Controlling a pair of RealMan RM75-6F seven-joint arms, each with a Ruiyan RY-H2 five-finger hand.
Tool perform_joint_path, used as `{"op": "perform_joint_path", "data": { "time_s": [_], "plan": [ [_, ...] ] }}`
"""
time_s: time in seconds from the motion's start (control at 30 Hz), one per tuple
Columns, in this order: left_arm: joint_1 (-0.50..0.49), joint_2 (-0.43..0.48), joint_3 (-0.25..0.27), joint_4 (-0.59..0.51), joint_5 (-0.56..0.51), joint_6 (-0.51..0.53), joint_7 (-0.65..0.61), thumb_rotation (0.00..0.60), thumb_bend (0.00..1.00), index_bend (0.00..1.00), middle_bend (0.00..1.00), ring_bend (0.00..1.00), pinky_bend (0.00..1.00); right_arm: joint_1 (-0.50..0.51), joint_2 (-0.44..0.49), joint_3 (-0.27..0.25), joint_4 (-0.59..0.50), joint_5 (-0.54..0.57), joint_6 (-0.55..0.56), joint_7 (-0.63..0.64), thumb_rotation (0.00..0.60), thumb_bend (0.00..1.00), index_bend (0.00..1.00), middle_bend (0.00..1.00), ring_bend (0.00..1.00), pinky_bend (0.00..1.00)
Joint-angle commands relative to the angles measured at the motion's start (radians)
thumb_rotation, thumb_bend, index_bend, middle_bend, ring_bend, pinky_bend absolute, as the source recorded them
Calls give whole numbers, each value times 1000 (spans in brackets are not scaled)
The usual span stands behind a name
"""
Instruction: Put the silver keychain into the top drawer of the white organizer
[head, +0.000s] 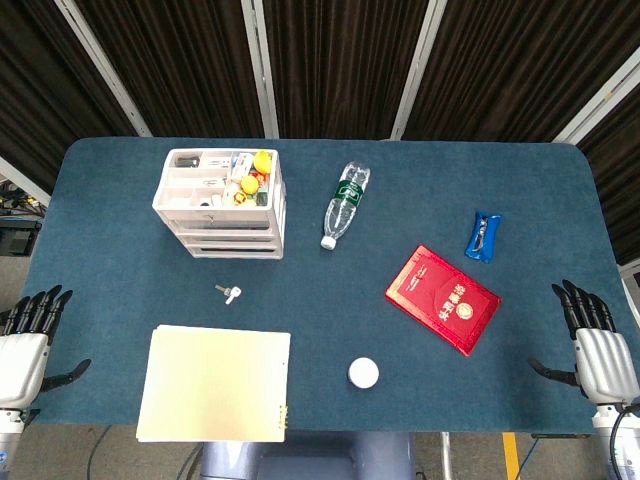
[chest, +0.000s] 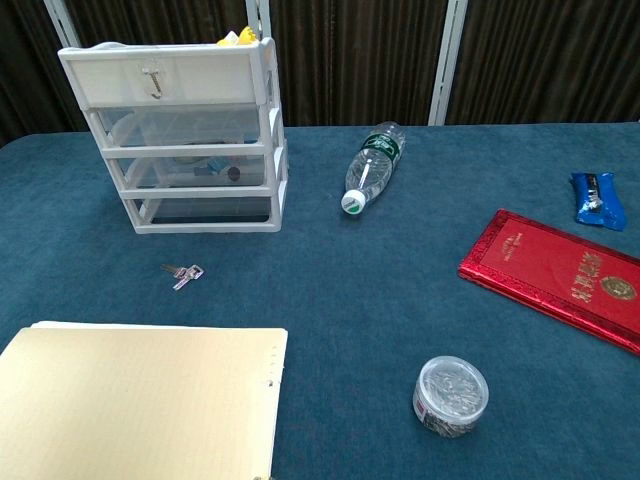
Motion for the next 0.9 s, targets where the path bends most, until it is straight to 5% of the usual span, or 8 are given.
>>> {"op": "perform_joint_path", "data": {
  "time_s": [0.03, 0.53, 0.6, 0.67, 0.77, 0.9],
  "plan": [
    [3, 0, -4, -1, 1, -4, 0, 568, 179, 0, 0, 0, 0, 0, 1, -1, -3, 4, -4, 1, 600, 0, 0, 0, 0, 0],
    [-3, -10, -31, -5, 13, -36, 24, 568, 239, 0, 17, 3, 12, 1, 1, 0, -12, 9, -8, 1, 600, 0, 0, 0, 0, 0],
    [-20, -11, -43, -7, 17, -52, 40, 565, 274, 16, 167, 103, 127, 1, 1, 1, -12, 12, -9, 2, 600, 0, 0, 0, 0, 0],
    [-48, -18, -66, -6, 26, -71, 58, 562, 285, 84, 447, 368, 350, 2, 2, 2, -11, 13, -9, 2, 600, 0, 0, 0, 0, 0],
    [-108, -43, -110, -5, 8, -136, 93, 568, 292, 209, 715, 647, 531, 0, 4, 3, -12, 14, -7, 6, 600, 0, 0, 0, 0, 0],
    [-194, -91, -160, -6, -69, -256, 155, 582, 314, 391, 939, 850, 703, 1, 5, 5, -14, 18, -9, 8, 600, 0, 0, 0, 0, 0]
  ]
}}
